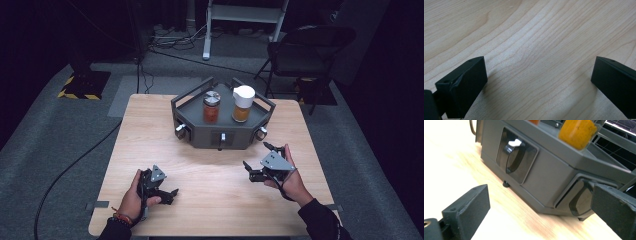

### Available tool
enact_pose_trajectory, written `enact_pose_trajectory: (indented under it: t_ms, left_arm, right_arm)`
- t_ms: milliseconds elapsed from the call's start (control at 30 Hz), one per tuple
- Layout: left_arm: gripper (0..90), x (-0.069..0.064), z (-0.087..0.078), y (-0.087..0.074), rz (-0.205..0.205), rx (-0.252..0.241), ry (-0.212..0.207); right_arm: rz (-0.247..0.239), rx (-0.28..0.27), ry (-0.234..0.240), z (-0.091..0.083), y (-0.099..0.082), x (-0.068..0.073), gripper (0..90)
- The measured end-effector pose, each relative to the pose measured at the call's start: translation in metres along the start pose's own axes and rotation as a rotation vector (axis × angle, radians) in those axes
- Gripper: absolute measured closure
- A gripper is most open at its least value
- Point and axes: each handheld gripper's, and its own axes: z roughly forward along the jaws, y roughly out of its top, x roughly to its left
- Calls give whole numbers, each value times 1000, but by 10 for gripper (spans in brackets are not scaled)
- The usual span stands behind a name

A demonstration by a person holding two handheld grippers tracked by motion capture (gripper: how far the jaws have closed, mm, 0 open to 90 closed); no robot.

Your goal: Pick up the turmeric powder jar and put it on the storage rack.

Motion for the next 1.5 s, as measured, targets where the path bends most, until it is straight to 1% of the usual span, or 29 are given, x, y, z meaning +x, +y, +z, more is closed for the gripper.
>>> enact_pose_trajectory:
  t_ms: [67, 133, 200, 267, 367, 667, 733, 800, 1033, 1133, 1300, 1367, 1500]
  left_arm:
    - [4, 0, 0, 0, 0, 0, 0]
    - [4, 0, 0, 0, 0, 0, 0]
    - [4, 0, 0, 0, 0, 0, 0]
    - [5, 0, 0, 0, 0, 0, 0]
    - [4, 0, 0, 0, 0, 0, 0]
    - [5, 0, 0, 0, 0, 0, 0]
    - [5, 0, 0, 0, 0, 0, 0]
    - [5, 0, 0, 0, 0, 0, 0]
    - [5, 0, 0, 0, 0, 0, 1]
    - [5, 0, 0, 0, 0, 0, 0]
    - [4, 0, 0, 0, 0, 0, 0]
    - [5, 0, 0, 0, 0, 0, 0]
    - [5, 0, 0, 0, 0, 0, 0]
  right_arm:
    - [1, 8, 8, -1, -2, 0, 20]
    - [-11, 19, 10, -1, -5, 2, 21]
    - [-6, 24, 15, -2, -7, 2, 20]
    - [-11, 34, 16, -3, -9, 4, 20]
    - [-19, 58, 22, -4, -13, 6, 20]
    - [-32, 129, 19, -8, -23, 12, 20]
    - [-48, 143, 12, -9, -24, 13, 20]
    - [-36, 152, 15, -10, -26, 11, 20]
    - [-26, 202, 19, -13, -33, 10, 21]
    - [-6, 215, 18, -17, -37, 8, 20]
    - [20, 244, 29, -21, -38, 4, 21]
    - [17, 257, 29, -21, -38, 3, 20]
    - [53, 286, 45, -22, -40, -4, 21]
